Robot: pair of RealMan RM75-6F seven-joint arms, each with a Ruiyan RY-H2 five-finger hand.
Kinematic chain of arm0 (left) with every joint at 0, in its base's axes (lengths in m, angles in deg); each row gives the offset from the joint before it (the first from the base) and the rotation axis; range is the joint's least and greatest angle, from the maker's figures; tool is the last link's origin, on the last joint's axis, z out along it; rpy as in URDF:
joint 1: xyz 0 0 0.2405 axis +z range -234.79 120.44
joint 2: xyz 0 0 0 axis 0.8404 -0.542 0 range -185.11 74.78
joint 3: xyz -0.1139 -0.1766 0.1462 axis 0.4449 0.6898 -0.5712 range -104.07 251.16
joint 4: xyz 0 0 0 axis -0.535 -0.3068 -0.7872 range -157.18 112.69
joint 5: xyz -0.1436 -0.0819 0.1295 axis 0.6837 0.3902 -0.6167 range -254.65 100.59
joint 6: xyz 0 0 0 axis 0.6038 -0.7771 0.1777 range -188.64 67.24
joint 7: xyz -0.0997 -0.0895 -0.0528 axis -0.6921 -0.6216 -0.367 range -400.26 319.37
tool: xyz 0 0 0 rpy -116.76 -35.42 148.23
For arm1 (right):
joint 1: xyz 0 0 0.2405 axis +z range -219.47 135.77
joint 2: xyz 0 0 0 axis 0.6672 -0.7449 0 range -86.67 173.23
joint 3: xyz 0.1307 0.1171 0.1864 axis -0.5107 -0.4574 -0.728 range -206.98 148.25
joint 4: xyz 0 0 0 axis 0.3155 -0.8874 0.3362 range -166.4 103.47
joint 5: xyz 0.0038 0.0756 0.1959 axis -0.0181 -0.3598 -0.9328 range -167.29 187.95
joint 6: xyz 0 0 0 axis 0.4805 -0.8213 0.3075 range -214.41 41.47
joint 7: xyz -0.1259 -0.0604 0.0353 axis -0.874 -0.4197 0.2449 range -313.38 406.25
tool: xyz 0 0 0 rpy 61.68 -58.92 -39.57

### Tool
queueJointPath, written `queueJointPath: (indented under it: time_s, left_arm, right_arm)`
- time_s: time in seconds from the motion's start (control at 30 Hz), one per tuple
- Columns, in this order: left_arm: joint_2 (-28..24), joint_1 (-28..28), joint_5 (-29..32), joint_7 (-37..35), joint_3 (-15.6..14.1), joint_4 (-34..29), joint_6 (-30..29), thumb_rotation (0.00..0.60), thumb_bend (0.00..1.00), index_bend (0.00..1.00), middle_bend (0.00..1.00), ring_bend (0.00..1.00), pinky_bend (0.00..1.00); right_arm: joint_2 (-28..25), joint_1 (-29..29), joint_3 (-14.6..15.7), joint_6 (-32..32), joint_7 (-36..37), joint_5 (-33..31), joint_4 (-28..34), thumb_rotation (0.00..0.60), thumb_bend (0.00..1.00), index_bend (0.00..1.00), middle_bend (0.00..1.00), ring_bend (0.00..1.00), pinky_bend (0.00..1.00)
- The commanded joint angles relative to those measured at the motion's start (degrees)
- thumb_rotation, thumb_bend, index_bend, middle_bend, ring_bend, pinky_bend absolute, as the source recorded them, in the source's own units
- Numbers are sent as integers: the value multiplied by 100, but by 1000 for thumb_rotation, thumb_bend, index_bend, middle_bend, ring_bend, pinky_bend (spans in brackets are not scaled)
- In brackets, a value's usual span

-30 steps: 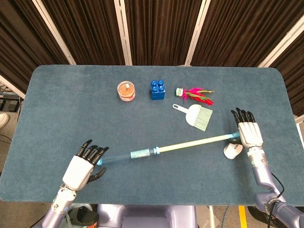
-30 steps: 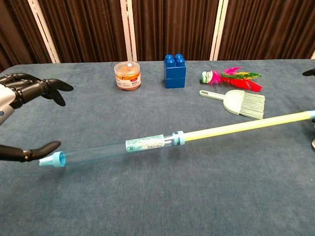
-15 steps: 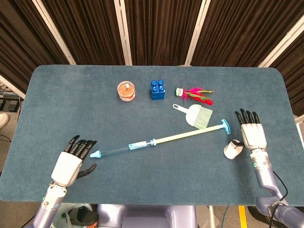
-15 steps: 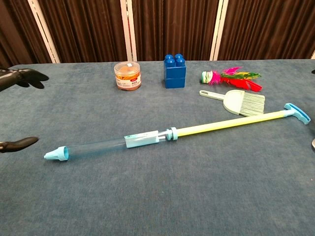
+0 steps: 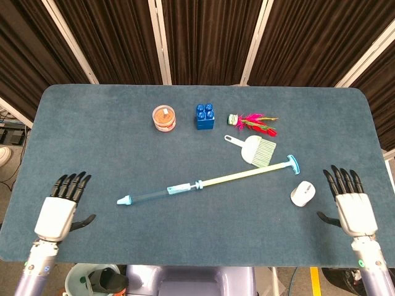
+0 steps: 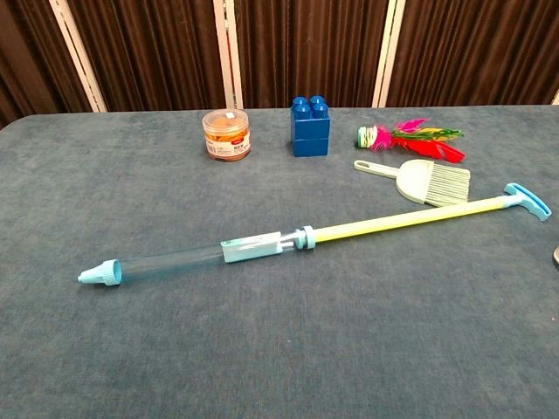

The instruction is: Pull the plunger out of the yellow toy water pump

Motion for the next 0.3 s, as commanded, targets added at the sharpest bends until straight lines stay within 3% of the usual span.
queueJointPath:
  time_s: [0.03,0.3]
  left_arm:
    - [-405,76,377,268,59,-419,189,600,28,3,32,58,93]
    - [-846,233,89,-253,-52,-705,-104,600,23,0,13,40,93]
  right_arm:
    - [-458,-446,177,-561,-352,184,660,600,10,0,0,0,0]
    - [-727,-805,207,-901,-185,194,939,600,10,0,0,0,0]
